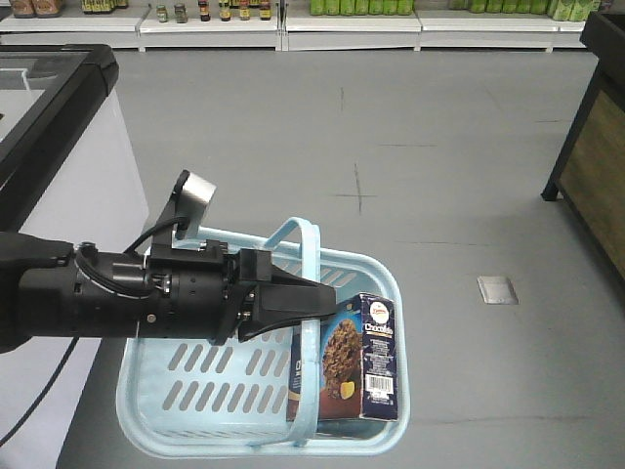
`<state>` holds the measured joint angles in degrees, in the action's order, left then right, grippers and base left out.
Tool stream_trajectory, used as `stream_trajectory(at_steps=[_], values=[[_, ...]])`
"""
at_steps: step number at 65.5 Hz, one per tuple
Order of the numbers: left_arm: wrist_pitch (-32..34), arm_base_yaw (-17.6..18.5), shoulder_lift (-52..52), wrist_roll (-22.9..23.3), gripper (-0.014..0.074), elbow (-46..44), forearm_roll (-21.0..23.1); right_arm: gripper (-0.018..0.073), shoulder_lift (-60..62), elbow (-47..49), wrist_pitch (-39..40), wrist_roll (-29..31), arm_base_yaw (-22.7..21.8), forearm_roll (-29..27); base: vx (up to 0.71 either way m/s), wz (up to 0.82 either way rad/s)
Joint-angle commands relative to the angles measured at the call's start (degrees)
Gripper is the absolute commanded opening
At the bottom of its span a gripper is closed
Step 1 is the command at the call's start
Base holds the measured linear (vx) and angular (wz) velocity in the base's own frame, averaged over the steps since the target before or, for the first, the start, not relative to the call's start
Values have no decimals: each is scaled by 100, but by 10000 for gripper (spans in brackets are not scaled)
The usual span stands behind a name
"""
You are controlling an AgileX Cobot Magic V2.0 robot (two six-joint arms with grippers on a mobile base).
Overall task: Left arm holds basket, right arm returns cookies
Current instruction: 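Hold the basket in the left gripper while driving toward the shelves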
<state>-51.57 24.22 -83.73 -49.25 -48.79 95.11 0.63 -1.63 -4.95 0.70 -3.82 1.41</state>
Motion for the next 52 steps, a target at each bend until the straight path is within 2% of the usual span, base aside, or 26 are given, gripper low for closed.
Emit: stream_trajectory(at_steps=[1, 52], values=[[-303, 26, 241, -49, -3, -156, 686, -9, 75, -100, 417, 34, -12, 19, 52, 1], [-297, 26, 241, -49, -3, -156, 686, -9, 75, -100, 410, 34, -12, 19, 54, -4]])
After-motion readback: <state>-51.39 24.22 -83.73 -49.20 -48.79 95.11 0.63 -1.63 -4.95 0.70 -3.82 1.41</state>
